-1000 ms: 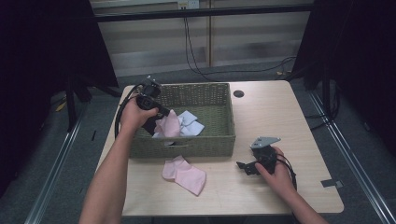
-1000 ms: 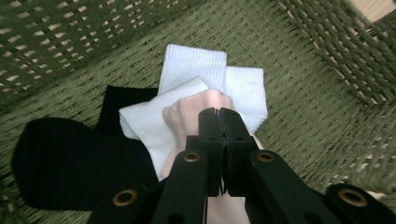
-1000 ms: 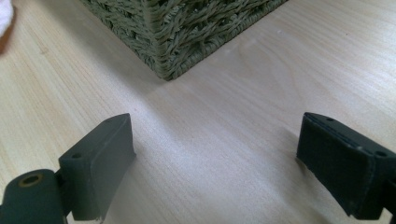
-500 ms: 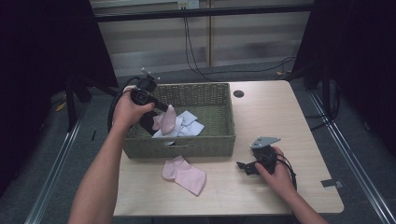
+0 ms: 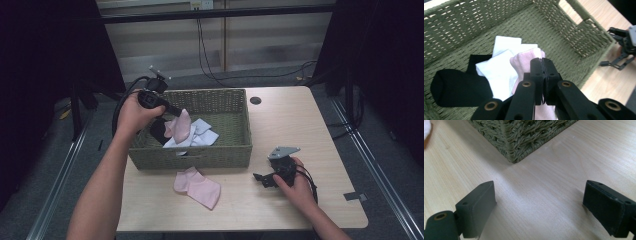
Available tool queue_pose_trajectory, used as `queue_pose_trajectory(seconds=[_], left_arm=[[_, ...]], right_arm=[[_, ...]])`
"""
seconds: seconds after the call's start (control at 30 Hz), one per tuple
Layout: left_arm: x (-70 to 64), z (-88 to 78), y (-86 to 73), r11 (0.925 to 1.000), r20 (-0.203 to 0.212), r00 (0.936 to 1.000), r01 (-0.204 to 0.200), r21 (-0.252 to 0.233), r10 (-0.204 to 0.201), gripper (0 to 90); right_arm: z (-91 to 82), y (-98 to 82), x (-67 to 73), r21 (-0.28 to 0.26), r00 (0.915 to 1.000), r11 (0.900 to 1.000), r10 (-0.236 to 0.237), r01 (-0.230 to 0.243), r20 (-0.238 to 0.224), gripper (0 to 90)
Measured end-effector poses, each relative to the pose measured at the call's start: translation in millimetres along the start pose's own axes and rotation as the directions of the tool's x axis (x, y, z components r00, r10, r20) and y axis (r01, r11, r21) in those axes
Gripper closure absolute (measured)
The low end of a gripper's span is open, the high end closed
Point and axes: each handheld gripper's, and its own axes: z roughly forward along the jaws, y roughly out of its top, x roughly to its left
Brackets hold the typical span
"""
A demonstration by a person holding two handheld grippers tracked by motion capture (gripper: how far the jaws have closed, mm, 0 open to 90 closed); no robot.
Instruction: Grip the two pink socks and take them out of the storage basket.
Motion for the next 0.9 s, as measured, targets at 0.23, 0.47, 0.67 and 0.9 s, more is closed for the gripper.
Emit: queue_pose_trajectory(seconds=[0.23,0.47,0.67,0.9], left_arm=[[-8.3,-4.3,-0.2,0.9998,0.020,0.9996,-0.020,-0.003,0.020,88.2],[-17.3,-11.1,1.7,0.9990,0.051,0.9979,-0.039,-0.021,0.040,88.2],[-27.3,-14.4,2.7,0.9982,0.061,0.9964,-0.058,-0.017,0.059,88.1],[-39.6,-15.8,3.2,0.9958,0.077,0.9929,-0.090,-0.013,0.091,88.0]], right_arm=[[0.0,0.0,0.0,0.000,1.0000,1.000,0.000,0.000,0.000,10.3],[0.1,0.0,-0.1,-0.001,1.0000,1.000,-0.001,0.001,0.001,10.3],[0.0,0.0,0.0,0.000,1.0000,1.000,0.000,0.000,0.000,10.3],[0.0,0.0,0.0,0.000,1.0000,1.000,0.000,0.000,0.000,10.3]])
